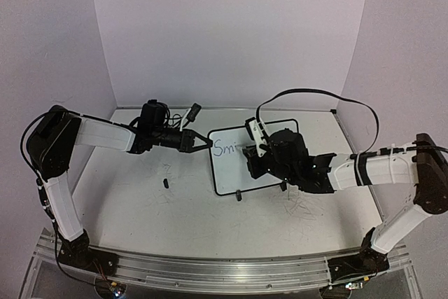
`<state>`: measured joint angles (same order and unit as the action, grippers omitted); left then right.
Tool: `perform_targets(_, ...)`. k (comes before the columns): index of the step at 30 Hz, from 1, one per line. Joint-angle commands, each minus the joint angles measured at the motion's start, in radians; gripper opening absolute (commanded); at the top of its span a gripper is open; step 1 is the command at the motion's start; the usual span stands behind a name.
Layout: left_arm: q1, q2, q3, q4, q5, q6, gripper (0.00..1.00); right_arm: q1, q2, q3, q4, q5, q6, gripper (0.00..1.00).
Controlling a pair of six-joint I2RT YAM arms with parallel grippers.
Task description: Write a sentence on the whiteboard
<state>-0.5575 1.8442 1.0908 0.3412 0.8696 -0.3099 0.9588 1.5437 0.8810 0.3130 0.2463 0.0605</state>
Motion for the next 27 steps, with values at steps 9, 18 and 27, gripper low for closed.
perform_targets(9,0.004,-0.022,0.01,-0.002,0.034,-0.001,0.0,0.001,0.016,0.038,0.034,0.04,-0.005,0.0)
perform_targets(18,0.004,-0.02,0.009,-0.002,0.034,-0.001,0.0,0.001,0.031,0.045,0.043,0.059,-0.019,0.0)
perform_targets(27,0.004,-0.02,0.009,-0.002,0.033,-0.001,0.0,0.0,0.025,0.028,0.036,0.07,-0.015,0.0)
